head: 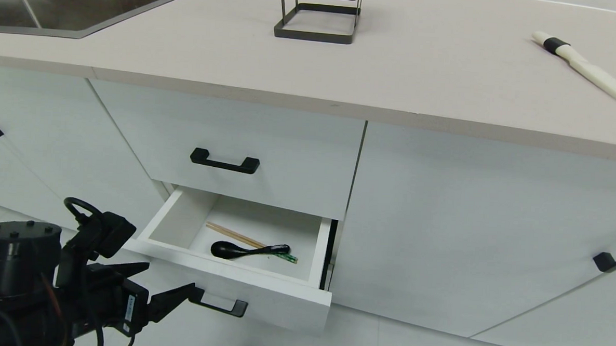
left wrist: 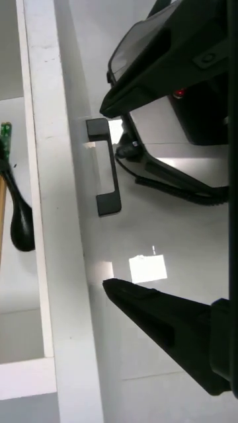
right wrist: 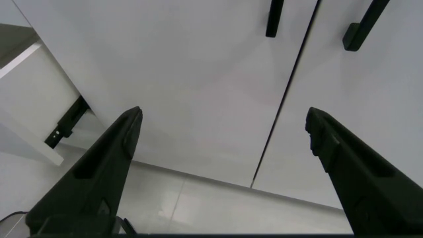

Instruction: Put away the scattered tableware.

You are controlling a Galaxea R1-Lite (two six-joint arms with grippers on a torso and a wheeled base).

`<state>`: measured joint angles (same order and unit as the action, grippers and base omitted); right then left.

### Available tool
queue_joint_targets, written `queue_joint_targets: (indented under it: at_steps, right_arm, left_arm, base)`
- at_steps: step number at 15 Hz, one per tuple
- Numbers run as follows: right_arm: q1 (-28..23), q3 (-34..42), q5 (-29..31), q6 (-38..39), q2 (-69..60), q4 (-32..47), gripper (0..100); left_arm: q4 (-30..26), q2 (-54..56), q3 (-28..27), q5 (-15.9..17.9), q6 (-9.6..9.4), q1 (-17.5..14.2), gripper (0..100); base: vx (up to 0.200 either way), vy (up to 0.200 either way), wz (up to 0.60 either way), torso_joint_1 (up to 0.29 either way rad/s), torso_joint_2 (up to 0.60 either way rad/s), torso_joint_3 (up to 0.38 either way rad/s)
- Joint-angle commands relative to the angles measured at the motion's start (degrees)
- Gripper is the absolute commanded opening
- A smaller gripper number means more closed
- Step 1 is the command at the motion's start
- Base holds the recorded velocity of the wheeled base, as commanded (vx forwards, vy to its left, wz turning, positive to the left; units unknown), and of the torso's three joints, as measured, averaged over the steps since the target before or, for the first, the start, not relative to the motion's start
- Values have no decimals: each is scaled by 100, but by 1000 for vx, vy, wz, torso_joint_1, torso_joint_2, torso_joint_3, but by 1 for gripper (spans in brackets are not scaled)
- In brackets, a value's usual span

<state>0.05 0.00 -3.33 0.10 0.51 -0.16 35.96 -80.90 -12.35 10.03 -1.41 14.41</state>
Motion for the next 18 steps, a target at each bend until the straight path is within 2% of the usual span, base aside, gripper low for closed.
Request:
queue_joint_targets:
  at_steps: [1, 4, 6, 10, 18]
  right_arm:
    - [4, 0, -1, -1, 10, -2, 100]
    - [4, 0, -1, -1, 10, -2, 100]
    - [4, 0, -1, -1, 10, -2, 100]
    - [4, 0, -1, -1, 10, -2, 100]
    - [4, 0, -1, -1, 10, -2, 100]
  left_arm:
    - [341, -330, -13, -1, 10, 0, 100]
    - [1044, -752, -4, -1, 10, 0, 100]
    - [1326, -893, -13, 7, 10, 0, 100]
    - [1457, -1025, -110, 7, 10, 0, 100]
    - [1466, -1323, -787, -1, 10, -87, 100]
  base:
    - [0, 0, 0, 0, 0, 0]
    - [0, 0, 0, 0, 0, 0]
    - [0, 0, 0, 0, 0, 0]
    - [0, 0, 0, 0, 0, 0]
    - [0, 0, 0, 0, 0, 0]
